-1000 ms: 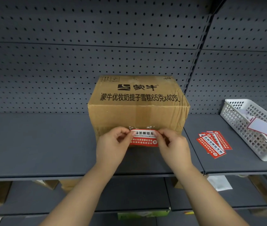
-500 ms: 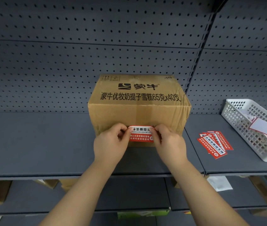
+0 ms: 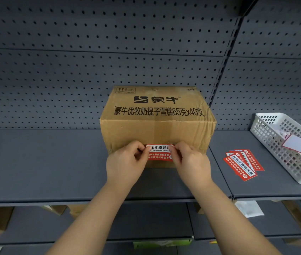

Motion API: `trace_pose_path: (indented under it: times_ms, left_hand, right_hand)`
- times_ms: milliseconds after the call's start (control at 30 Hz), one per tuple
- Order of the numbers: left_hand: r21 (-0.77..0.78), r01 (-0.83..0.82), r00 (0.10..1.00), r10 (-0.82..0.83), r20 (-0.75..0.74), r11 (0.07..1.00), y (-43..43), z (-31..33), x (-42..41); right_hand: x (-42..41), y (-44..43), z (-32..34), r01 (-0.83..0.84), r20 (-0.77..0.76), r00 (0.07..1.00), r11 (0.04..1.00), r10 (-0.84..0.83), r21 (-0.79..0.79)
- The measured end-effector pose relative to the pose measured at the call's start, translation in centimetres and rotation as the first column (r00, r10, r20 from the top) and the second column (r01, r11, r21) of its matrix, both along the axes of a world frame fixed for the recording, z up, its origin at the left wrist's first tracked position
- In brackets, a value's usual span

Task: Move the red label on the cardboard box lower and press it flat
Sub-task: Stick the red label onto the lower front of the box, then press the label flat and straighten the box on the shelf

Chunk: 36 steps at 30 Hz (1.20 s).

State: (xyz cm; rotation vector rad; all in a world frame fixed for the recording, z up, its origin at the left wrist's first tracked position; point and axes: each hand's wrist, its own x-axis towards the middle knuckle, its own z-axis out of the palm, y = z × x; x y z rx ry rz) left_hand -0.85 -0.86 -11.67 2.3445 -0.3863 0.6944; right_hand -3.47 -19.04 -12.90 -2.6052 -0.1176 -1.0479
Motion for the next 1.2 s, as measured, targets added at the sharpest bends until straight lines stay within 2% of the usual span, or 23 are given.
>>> trace_pose_path:
  times_ms: [367, 600, 767, 833, 867, 933, 1000, 1067, 1200]
  left_hand:
    - [-0.043, -0.041, 0.999, 0.04, -0.019, 0.998, -0.3, -0.1, 0.1]
    - [-0.098, -0.039, 0.996, 0.03, -0.088, 0.994, 0.1, -0.2, 0.2]
    - [-0.145, -0.102, 0.995, 0.103, 0.001, 0.984, 2.4, -0.8, -0.5]
    - [-0.038, -0.026, 0.989, 0.031, 0.148, 0.999, 2.7, -1.7, -1.6]
    - [0.045, 0.054, 0.973, -0.063, 0.22, 0.997, 2.6, -2.2, -2.2]
    - [0.259, 0.231, 0.903, -0.306, 0.303, 0.938, 1.8, -3.2, -2.9]
    - [0.473, 0.28, 0.839, -0.452, 0.302, 0.835, 1.1, -3.6, -2.6]
    - [0.575, 0.222, 0.87, -0.426, 0.248, 0.788, 0.8, -3.6, -1.9]
    - [0.731, 0.08, 0.957, -0.258, 0.135, 0.678, 1.2, -3.7, -0.1]
  right_hand:
    - [0.2, -0.5, -0.1, 0.01, -0.021, 1.0, 0.999, -0.009, 0.047]
    - [0.1, -0.5, -0.2, 0.01, -0.049, 0.999, 0.989, -0.003, 0.149]
    - [-1.0, -2.0, 0.2, 0.074, -0.029, 0.997, 0.958, -0.069, 0.276]
    - [-2.1, -2.6, 0.1, 0.051, 0.047, 0.997, 0.954, -0.068, 0.295]
    - [-2.7, -2.6, -0.1, -0.003, 0.092, 0.996, 0.974, -0.018, 0.227]
    - [-3.6, -1.9, -1.2, -0.132, 0.084, 0.987, 0.988, 0.138, -0.08]
    - [-3.5, -1.3, -2.6, -0.176, 0.002, 0.982, 0.909, 0.191, -0.377]
    - [-3.0, -1.2, -3.5, -0.089, -0.036, 0.996, 0.875, 0.082, -0.475]
    - [-1.8, -2.0, -3.6, 0.016, -0.092, 0.992, 0.817, -0.085, -0.577]
